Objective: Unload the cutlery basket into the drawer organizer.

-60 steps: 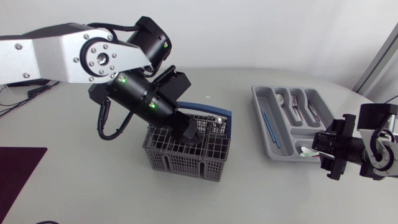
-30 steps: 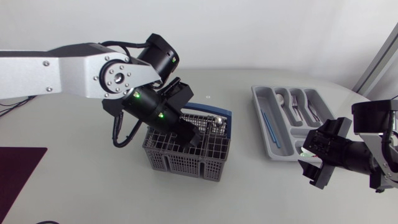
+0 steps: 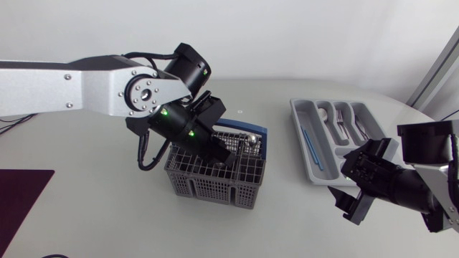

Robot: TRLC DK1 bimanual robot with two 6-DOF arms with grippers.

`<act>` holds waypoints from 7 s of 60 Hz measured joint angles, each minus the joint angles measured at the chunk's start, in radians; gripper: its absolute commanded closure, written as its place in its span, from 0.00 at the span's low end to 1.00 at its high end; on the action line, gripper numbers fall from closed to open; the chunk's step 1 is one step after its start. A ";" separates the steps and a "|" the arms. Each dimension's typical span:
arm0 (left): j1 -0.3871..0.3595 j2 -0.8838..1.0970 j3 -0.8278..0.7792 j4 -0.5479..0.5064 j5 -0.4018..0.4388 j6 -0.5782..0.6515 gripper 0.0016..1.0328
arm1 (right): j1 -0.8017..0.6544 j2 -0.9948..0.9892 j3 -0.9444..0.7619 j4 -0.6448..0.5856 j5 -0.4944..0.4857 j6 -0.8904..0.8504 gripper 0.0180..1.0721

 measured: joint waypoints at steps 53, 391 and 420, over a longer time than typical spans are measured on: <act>0.106 -0.163 -0.047 0.004 0.260 -0.041 0.90 | 0.228 -0.040 0.021 -0.026 0.000 0.209 0.05; 0.174 -0.238 -0.250 -0.050 0.238 0.236 0.16 | 0.211 0.248 0.216 0.134 -0.365 0.340 0.07; 0.174 -0.198 -0.260 -0.033 0.220 0.233 0.16 | 0.281 0.411 0.240 0.222 -0.313 0.413 0.07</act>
